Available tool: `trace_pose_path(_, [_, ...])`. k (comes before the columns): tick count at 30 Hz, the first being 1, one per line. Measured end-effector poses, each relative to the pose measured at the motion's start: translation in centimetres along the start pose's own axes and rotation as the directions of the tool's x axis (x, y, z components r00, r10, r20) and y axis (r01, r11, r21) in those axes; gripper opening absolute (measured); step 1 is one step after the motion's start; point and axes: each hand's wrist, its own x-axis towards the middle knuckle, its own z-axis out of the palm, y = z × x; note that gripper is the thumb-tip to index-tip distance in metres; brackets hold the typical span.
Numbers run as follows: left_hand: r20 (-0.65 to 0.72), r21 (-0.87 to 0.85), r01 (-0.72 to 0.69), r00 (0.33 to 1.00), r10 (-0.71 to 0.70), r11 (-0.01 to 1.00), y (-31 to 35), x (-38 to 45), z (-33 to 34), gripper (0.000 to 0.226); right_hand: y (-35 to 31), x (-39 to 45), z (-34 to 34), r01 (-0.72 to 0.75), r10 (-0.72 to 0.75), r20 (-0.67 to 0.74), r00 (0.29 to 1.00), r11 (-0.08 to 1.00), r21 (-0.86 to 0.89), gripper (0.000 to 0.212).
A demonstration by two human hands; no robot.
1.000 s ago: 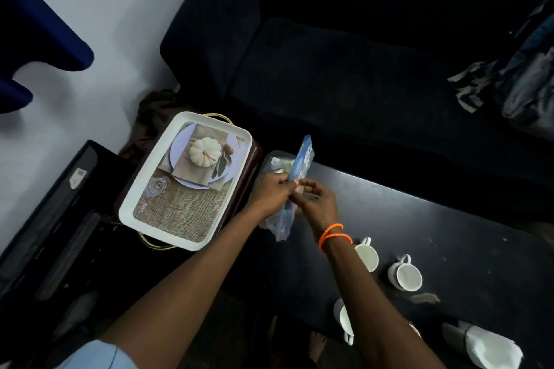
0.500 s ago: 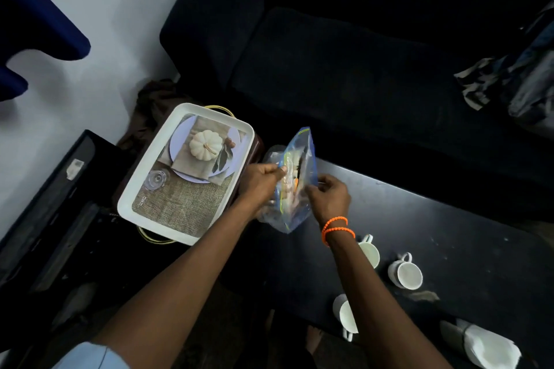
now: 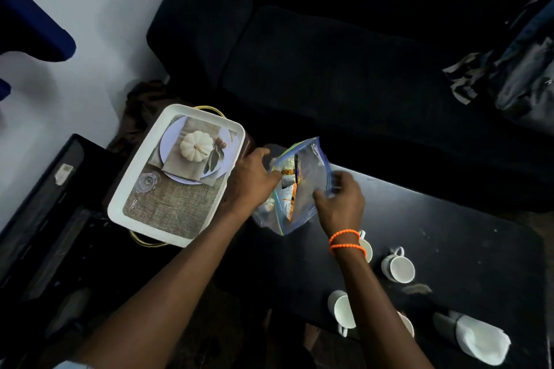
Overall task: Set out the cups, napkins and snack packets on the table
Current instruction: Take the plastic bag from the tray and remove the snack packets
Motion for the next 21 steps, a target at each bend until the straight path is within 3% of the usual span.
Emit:
trace_pose_path(3, [-0.051,-0.04,-0.049,0.998,0.047,0.998,-0.6,0.1,-0.1,0.03,-1.8,-0.3,-0.3,0.374,-0.364,-0.254,0.896,0.927,-0.013,0.023])
trace_pose_path(5, [-0.108,-0.058,-0.103,0.99,0.096,0.993,-1.1,0.2,-0.2,0.025,-2.7,0.1,0.9,0.473,-0.464,-0.163,0.871,0.881,0.017,0.019])
trace_pose_path(6, [-0.124,-0.059,-0.128,0.985,0.12,0.99,-1.2,0.3,-0.3,0.025,-3.2,0.5,2.1,0.421,-0.42,-0.034,0.907,0.907,0.017,0.017])
trace_pose_path(8, [-0.138,-0.055,-0.17,0.977,0.161,0.984,-1.1,0.1,-0.5,0.025,-3.3,1.7,5.0,0.165,-0.117,0.289,0.95,0.975,-0.147,0.017])
trace_pose_path(10, [-0.149,-0.05,-0.203,0.97,0.194,0.978,-1.1,-0.1,-0.7,0.025,-2.7,2.6,7.4,-0.051,0.203,0.412,0.888,0.935,-0.35,0.028])
trace_pose_path(12, [-0.152,-0.05,-0.212,0.967,0.203,0.976,-1.3,-0.2,-0.9,0.027,-1.4,3.2,9.0,-0.141,0.326,0.441,0.836,0.904,-0.403,0.042])
trace_pose_path(15, [-0.141,-0.066,-0.212,0.969,0.201,0.975,-1.7,-0.4,-1.0,0.032,0.3,3.4,10.7,-0.226,0.417,0.423,0.804,0.873,-0.431,0.043])
trace_pose_path(18, [-0.143,-0.081,-0.21,0.97,0.197,0.974,-2.2,-0.2,-0.9,0.026,1.0,3.2,11.8,-0.293,0.427,0.345,0.836,0.879,-0.377,0.045])
trace_pose_path(21, [-0.146,-0.096,-0.186,0.974,0.171,0.978,-2.5,0.1,-0.9,0.025,0.8,3.3,11.9,-0.214,0.345,0.308,0.887,0.896,-0.389,0.037])
